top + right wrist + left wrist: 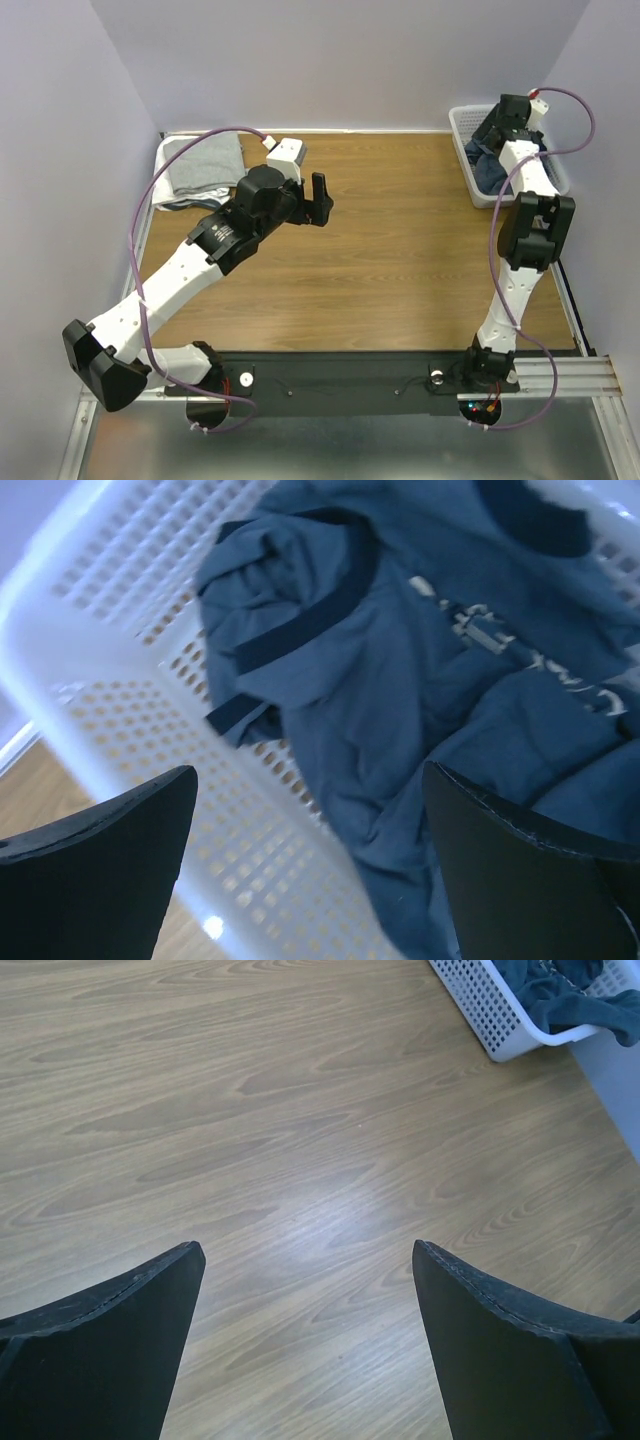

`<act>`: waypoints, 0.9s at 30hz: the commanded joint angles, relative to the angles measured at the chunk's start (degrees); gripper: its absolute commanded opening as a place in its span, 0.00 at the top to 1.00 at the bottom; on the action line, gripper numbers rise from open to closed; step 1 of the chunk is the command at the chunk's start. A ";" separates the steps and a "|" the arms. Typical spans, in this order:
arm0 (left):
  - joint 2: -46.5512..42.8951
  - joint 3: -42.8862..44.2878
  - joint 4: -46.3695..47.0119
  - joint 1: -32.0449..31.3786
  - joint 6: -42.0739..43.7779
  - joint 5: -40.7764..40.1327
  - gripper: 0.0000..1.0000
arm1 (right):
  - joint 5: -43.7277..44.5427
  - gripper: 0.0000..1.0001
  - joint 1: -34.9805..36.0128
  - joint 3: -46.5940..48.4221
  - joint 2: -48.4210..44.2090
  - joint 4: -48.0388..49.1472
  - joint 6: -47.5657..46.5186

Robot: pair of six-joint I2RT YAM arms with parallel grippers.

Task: Fold and stack the tank tops
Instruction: Grab the tank top from the pile

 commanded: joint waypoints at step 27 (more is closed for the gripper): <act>-0.38 -2.34 3.49 2.38 -0.03 1.07 0.02 | -3.01 0.83 -5.33 14.82 17.04 0.72 2.08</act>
